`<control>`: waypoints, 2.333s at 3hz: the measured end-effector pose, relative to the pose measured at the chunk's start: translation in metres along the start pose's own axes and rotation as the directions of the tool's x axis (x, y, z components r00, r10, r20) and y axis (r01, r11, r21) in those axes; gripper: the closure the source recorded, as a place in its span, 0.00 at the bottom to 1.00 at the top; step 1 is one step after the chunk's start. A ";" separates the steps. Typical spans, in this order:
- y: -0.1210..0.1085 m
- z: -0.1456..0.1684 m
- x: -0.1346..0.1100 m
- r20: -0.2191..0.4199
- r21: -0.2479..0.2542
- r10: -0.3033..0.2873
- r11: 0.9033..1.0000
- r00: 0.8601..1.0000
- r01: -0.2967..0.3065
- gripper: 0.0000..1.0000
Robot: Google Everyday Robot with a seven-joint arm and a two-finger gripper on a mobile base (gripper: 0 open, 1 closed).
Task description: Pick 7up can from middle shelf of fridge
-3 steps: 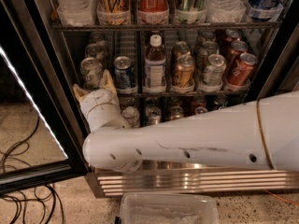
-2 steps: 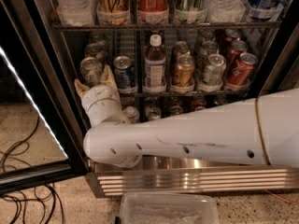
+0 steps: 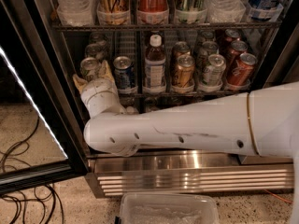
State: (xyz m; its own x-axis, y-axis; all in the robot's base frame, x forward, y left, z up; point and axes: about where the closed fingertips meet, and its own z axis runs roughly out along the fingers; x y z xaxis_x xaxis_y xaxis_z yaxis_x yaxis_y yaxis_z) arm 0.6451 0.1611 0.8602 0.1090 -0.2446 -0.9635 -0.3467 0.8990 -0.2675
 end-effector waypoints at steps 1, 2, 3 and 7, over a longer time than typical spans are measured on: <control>0.004 0.011 0.001 0.004 -0.015 0.018 1.000 1.000 -0.018 0.35; 0.006 0.012 0.002 0.004 -0.022 0.035 0.999 0.999 -0.035 0.54; 0.006 0.012 0.002 0.004 -0.022 0.035 0.999 0.999 -0.035 0.77; -0.030 -0.024 -0.038 0.193 -0.161 0.213 0.970 0.958 -0.183 1.00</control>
Offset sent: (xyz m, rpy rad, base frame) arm 0.0108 0.0117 -0.0094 0.0496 0.0295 0.0324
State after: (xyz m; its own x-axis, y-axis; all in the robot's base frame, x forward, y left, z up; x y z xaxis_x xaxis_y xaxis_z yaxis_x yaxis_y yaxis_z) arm 0.6285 0.1349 0.9046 0.2104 0.0273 -0.9772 -0.5064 0.8581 -0.0850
